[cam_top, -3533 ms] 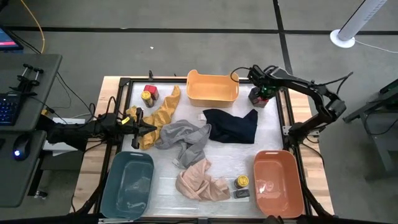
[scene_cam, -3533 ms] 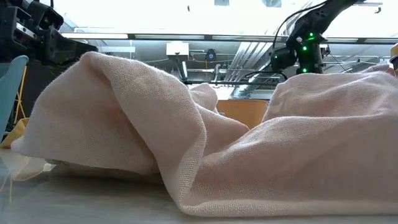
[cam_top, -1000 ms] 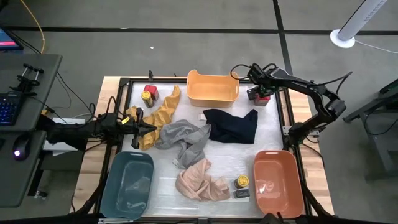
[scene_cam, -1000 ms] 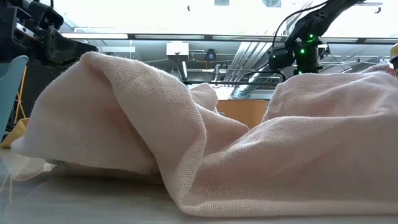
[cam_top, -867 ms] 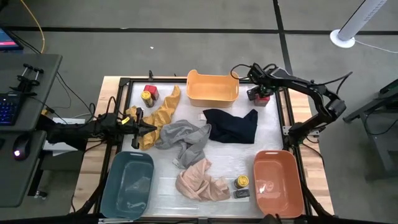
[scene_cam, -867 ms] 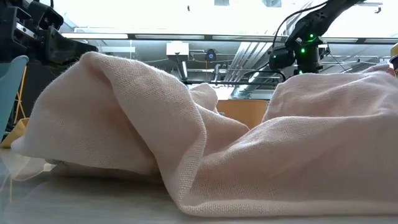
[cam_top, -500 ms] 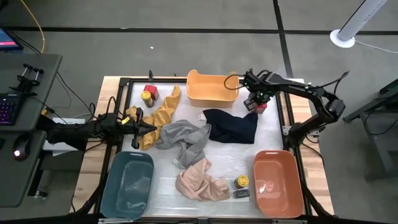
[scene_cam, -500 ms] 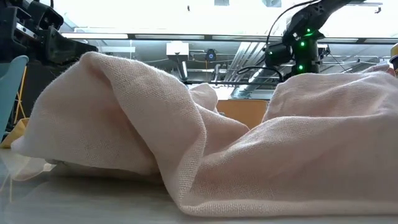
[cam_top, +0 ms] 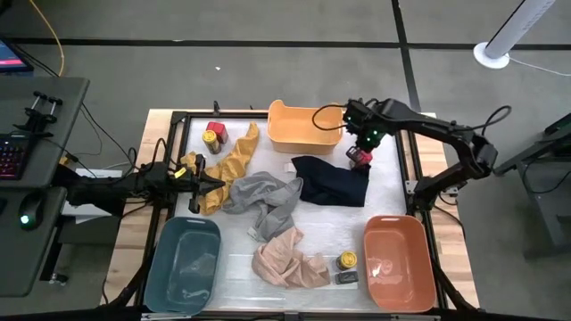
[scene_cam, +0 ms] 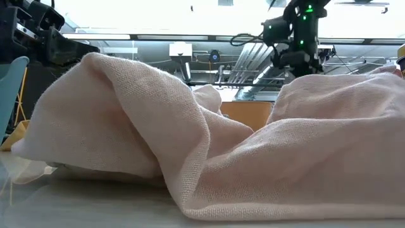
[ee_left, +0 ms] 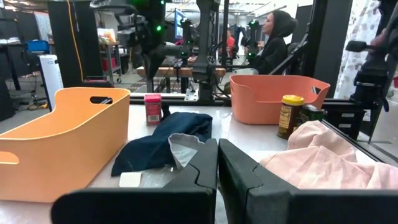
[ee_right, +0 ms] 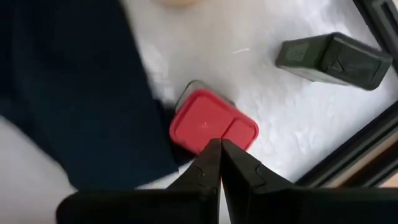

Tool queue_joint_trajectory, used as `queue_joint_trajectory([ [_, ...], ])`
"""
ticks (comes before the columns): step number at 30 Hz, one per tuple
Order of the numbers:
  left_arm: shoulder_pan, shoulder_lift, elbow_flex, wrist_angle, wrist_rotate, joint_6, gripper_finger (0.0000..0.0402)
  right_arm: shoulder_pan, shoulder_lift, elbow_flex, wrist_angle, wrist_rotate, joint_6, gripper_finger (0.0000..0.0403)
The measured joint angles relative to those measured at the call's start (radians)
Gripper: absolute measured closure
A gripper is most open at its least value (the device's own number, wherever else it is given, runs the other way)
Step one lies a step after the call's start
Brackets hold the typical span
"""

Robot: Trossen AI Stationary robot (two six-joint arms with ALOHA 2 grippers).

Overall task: Sort spices by type
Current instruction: Put the right red seasoning can into the orange bin

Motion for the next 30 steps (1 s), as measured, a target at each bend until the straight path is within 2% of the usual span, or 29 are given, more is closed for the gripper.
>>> queue_joint_trajectory([
  [3, 0.000, 0.000, 0.000, 0.000, 0.000, 0.000, 0.0401, 0.001, -0.001, 0.013, -0.038, -0.001, -0.110, 0.0374],
  [5, 0.000, 0.000, 0.000, 0.000, 0.000, 0.000, 0.0401, 0.001, 0.000, 0.013, -0.053, 0.000, -0.166, 0.0344],
  [14, 0.000, 0.000, 0.000, 0.000, 0.000, 0.000, 0.0401, 0.001, 0.060, 0.013, -0.056, 0.004, -0.335, 0.0138],
  [18, 0.000, 0.000, 0.000, 0.000, 0.000, 0.000, 0.0401, 0.001, 0.095, 0.013, -0.057, 0.007, -0.499, 0.0078],
  [23, 0.000, 0.000, 0.000, 0.000, 0.000, 0.000, 0.0401, 0.002, 0.143, 0.013, -0.059, 0.008, -0.606, 0.0061],
  [30, 0.000, 0.000, 0.000, 0.000, 0.000, 0.000, 0.0401, 0.005, 0.213, 0.014, -0.063, 0.033, -0.688, 0.0077],
])
